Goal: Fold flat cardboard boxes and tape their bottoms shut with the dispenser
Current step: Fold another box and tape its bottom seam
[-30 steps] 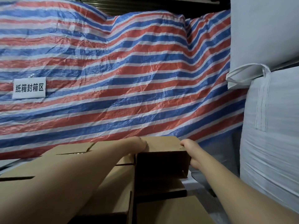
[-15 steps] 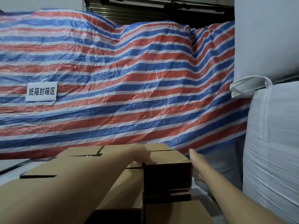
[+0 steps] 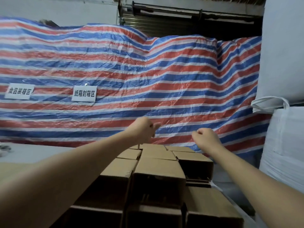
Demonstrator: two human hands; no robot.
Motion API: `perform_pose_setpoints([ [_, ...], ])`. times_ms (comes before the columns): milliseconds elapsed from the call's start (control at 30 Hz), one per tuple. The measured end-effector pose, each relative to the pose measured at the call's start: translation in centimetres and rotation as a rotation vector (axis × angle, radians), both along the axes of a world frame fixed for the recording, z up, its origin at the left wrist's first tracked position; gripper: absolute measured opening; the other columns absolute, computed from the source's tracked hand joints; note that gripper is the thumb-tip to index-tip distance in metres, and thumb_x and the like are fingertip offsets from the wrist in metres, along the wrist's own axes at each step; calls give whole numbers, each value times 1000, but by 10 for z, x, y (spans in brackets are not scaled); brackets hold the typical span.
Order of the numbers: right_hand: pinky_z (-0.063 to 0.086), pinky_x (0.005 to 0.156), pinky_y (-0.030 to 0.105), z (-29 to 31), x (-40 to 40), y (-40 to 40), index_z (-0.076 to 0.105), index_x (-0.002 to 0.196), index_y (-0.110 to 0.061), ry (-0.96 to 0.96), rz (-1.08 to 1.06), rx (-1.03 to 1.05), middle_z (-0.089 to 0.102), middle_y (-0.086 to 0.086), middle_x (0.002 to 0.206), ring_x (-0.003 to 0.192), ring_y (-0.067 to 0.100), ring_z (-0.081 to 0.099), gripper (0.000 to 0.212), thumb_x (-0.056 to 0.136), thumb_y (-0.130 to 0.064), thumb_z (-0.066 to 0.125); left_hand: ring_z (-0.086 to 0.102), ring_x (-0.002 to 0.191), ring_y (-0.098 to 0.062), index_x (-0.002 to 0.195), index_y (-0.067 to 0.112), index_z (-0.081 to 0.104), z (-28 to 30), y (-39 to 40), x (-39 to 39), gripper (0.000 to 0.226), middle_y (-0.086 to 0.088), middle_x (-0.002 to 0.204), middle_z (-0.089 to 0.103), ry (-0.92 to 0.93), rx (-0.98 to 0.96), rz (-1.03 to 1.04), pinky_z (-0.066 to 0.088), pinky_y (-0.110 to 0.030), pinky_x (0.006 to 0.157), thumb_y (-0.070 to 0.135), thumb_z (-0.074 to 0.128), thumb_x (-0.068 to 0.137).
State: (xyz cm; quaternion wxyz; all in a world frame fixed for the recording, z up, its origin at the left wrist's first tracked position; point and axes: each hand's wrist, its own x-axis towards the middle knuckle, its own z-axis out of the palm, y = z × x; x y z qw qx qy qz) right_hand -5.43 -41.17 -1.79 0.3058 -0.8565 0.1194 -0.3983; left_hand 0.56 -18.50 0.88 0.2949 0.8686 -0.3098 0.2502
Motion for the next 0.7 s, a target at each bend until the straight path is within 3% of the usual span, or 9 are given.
perform_pose_setpoints([
  [67,29,54,31,2,-24,32,37,58,-15,-18,47,-41,39,1,54,53,19,38,38,93,-20,53,34,29,-3,61,16,47,-5,33,-21,56,9,40,41,19,-70,9,25,-12,31,52,36,102],
  [133,29,54,31,-1,-46,60,37,58,-15,-22,88,-62,38,3,54,53,19,37,39,92,-20,55,39,27,-2,57,17,46,-15,66,-46,62,10,33,42,23,-116,26,29,-12,32,55,29,102],
  [233,31,54,31,-8,-72,95,36,56,-15,-11,143,-63,36,1,52,53,20,43,42,92,-23,56,58,43,-4,59,16,62,-32,115,-76,70,6,49,62,-9,-81,71,47,-26,49,56,25,102],
  [300,31,55,32,-14,-82,115,37,57,-15,26,176,-76,35,1,51,56,22,47,43,93,-25,56,65,53,-12,70,17,69,-44,147,-86,55,1,59,68,-14,-78,96,57,-34,58,46,37,103],
  [433,36,57,31,-23,-86,148,45,60,-14,123,242,-92,43,6,57,57,22,46,40,97,-27,54,67,64,-8,101,17,68,-72,200,-74,13,6,78,70,40,-89,121,58,-28,59,27,64,94],
  [567,35,53,29,-31,-78,167,43,57,-18,176,245,-130,45,0,52,55,19,48,40,95,-28,54,57,114,-16,140,24,47,-108,243,-38,60,1,132,58,109,80,282,50,-38,98,52,62,90],
  [633,34,53,28,-36,-74,171,41,55,-22,204,268,-123,40,-5,48,52,18,46,41,93,-31,53,38,139,-21,152,26,31,-131,262,-19,83,-1,155,37,158,281,381,35,-41,114,70,54,85],
  [700,35,55,29,-42,-71,175,40,52,-22,245,281,-133,38,-7,47,52,18,45,43,91,-36,51,14,151,-24,157,28,14,-155,276,-1,99,-4,165,13,207,491,446,16,-44,121,84,42,80],
])
